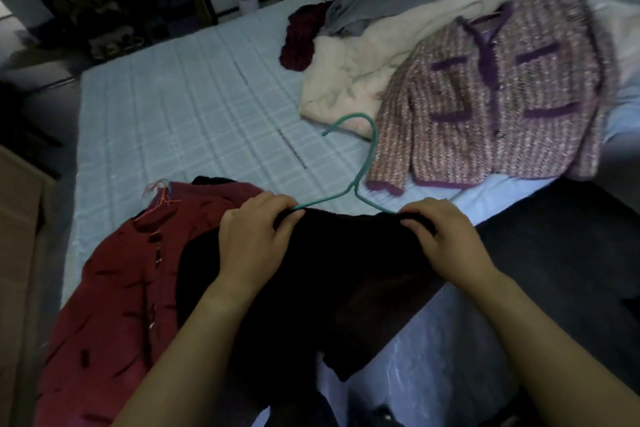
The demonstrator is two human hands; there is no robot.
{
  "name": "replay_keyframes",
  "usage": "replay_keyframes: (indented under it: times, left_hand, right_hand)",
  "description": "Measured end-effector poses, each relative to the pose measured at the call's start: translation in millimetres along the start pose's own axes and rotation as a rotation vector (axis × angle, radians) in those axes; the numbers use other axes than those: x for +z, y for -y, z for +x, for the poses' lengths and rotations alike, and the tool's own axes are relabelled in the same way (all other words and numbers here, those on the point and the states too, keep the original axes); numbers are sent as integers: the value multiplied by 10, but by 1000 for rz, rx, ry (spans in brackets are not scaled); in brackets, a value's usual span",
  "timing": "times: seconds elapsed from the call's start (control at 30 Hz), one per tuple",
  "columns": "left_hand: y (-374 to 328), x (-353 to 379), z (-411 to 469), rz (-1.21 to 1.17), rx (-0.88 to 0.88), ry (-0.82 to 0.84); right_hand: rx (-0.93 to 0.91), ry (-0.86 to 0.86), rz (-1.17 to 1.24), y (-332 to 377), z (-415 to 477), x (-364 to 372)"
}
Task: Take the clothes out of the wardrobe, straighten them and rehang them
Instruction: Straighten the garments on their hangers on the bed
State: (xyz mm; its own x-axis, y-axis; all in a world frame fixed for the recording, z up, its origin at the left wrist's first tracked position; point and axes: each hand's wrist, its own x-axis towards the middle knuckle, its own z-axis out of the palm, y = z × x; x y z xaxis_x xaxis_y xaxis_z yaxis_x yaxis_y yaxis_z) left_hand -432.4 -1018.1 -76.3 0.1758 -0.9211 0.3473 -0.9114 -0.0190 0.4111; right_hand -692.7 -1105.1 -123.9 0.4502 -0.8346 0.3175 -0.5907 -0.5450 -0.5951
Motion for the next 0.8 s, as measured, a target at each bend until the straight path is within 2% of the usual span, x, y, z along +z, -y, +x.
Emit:
replay_keyframes:
  times: [0.2,0.4,0.63,0.8]
  left_hand:
    - [-638,163,524,-178,-38,-52]
    - [-701,154,1271,-257,-87,-176]
    - [-235,189,2104,-231,-181,-227]
    - [390,510,2596,-140,-265,-125]
  right_hand:
    - [-103,-124,-135,-336,398,-814]
    - [-208,-194,-198,-431,1337,-1113]
    - [-301,-138,-200,-483,2531,-847]
    - [-264,20,-149,-777,3308,-221]
